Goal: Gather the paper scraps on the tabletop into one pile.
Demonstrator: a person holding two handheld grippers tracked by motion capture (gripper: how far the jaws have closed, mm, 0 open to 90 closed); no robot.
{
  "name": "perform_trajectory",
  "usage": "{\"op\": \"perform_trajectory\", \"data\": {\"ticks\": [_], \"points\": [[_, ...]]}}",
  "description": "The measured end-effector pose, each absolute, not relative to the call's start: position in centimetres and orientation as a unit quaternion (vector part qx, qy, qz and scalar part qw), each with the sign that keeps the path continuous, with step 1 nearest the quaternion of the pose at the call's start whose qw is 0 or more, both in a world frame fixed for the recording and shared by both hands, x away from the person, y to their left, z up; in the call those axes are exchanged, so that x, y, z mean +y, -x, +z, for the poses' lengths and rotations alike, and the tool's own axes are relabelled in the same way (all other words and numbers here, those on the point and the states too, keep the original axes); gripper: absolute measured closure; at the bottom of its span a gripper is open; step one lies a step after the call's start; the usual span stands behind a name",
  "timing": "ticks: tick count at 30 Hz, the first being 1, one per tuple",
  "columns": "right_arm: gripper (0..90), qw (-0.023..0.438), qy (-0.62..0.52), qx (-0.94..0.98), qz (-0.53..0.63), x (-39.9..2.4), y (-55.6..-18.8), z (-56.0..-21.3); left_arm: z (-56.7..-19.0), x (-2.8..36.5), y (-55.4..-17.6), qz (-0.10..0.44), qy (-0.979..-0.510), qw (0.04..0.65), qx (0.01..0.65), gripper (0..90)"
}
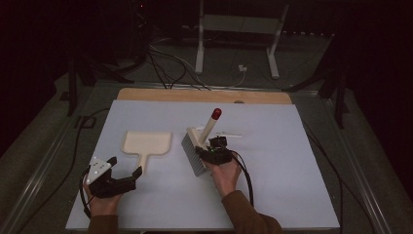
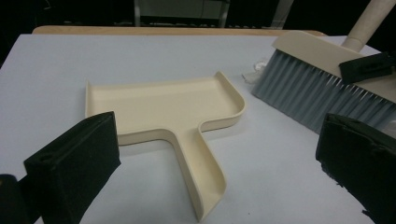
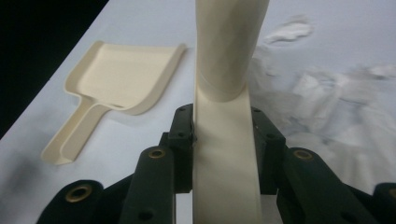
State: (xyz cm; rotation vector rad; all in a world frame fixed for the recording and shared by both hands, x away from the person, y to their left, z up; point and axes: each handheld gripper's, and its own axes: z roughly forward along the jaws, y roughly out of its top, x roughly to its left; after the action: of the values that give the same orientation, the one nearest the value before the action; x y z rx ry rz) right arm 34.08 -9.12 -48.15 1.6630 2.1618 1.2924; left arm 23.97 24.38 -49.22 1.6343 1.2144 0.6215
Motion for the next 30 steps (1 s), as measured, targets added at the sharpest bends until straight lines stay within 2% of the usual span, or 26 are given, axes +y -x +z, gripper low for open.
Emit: {"op": "perform_trajectory", "data": {"ticks": [12, 20, 30], "points": [[67.7, 0.091, -0.567, 0.703, 0.420, -12.1, -33.0, -47.9, -49.3, 24.3, -24.0, 0.254, -0.671, 0.485, 0.499, 0.7], [67.7, 0.065, -0.550, 0.707, 0.439, -11.8, -32.5, -47.4, -49.3, 24.2, -24.0, 0.254, -0.673, 0.483, 0.499, 0.7], [67.6, 0.039, -0.514, 0.714, 0.474, -11.8, -32.7, -45.1, -49.3, 24.3, -24.0, 0.253, -0.673, 0.484, 0.498, 0.6]]}}
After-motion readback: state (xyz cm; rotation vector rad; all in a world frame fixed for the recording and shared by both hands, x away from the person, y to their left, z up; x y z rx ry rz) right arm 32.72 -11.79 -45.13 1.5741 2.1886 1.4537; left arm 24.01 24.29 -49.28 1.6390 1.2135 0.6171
